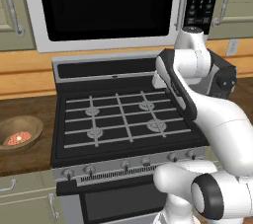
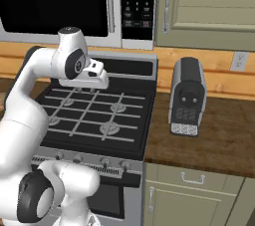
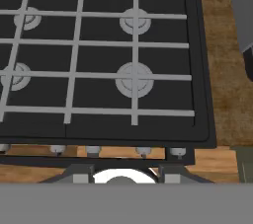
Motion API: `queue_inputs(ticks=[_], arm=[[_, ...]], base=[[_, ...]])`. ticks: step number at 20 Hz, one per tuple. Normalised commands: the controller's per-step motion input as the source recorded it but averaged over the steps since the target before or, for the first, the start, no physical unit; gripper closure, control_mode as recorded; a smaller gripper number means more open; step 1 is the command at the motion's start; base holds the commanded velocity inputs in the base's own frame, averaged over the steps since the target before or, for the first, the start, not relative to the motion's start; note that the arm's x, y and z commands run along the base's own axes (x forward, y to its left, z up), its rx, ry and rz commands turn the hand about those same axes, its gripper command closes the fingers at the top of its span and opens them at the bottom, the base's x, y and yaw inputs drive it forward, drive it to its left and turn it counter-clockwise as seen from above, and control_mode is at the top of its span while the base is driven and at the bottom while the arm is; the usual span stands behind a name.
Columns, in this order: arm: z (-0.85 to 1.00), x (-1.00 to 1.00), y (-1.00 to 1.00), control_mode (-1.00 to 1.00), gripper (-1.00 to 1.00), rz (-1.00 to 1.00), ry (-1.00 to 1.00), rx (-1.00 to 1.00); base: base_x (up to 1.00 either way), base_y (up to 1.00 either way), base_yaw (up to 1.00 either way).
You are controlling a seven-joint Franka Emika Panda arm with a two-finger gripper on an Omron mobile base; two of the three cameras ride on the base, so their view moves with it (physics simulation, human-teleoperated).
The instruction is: Open the microwave, place the bowl with waffle inside the microwave, then close the microwave door and turn it on.
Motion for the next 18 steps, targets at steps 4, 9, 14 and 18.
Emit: queue_inputs(ticks=[4,9,14,18], arm=[[0.22,-0.51,-0.04,-1.0,-1.0,0.0,-0.13,0.0],[0.62,-0.73,0.0,-1.0,-1.0,0.0,-0.37,0.0],[0.57,-0.45,0.0,-1.0,-1.0,0.0,-0.44,0.0],[0.45,-0.06,0.0,-1.0,-1.0,0.0,-0.34,0.03]], base=[[0.0,0.0,0.0],[0.0,0.0,0.0],[0.0,0.0,0.0],[0.0,0.0,0.0]])
